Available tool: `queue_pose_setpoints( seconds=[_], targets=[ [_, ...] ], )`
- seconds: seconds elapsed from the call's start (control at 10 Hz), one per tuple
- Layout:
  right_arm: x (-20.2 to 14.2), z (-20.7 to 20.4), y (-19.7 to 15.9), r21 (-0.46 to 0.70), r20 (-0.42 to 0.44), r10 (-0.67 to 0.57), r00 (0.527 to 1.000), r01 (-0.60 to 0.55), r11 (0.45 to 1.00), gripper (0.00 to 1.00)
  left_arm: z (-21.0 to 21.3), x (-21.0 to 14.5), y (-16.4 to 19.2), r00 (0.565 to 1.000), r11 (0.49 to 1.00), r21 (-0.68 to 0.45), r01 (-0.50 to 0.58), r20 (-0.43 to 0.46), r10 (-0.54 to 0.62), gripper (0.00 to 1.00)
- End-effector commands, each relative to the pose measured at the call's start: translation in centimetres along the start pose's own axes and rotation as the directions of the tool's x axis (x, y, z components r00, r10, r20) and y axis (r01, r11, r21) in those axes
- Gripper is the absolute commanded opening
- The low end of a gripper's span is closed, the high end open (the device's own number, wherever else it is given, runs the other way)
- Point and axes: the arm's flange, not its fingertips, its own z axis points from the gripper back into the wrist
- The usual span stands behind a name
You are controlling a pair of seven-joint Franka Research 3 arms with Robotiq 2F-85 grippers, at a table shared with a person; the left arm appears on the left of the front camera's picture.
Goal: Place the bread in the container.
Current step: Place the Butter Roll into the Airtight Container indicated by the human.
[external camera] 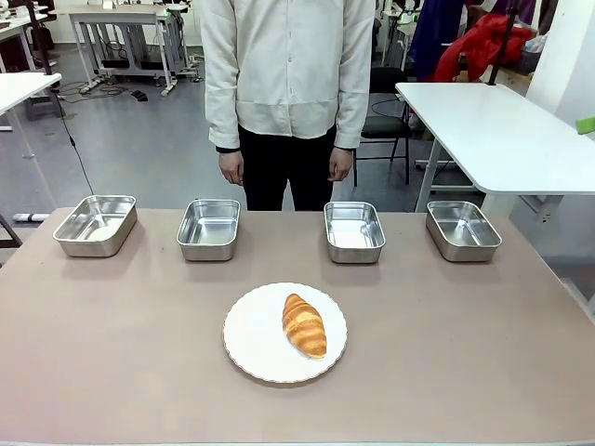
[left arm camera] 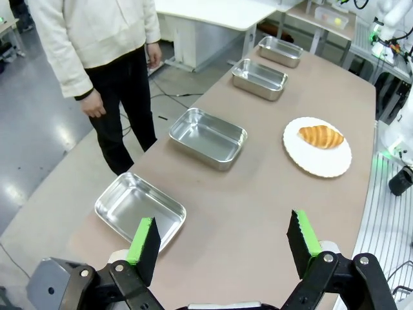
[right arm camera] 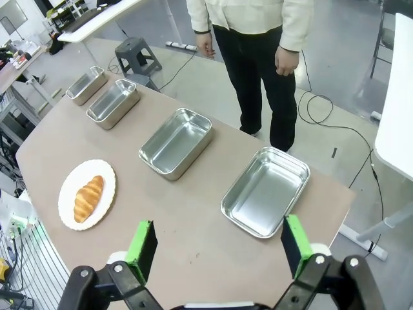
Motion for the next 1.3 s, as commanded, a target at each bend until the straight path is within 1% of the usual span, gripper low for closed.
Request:
queue_pose_setpoints(
  seconds=[0.0,1.2],
  targets=[
    [0.05,0.1,0.01,0.01,0.013,0.004,1.0,-0.004,1.0,1.0,0.15,0.12,-0.1,1.0,1.0,-0.006,0.008,0.015,-0.008,1.0],
    [0.05,0.1,0.01,0.01,0.013,0.004,1.0,-0.004,1.0,1.0,0.15,0.12,-0.1,1.0,1.0,-0.006,0.008,0.015,-0.008,1.0]
  ],
)
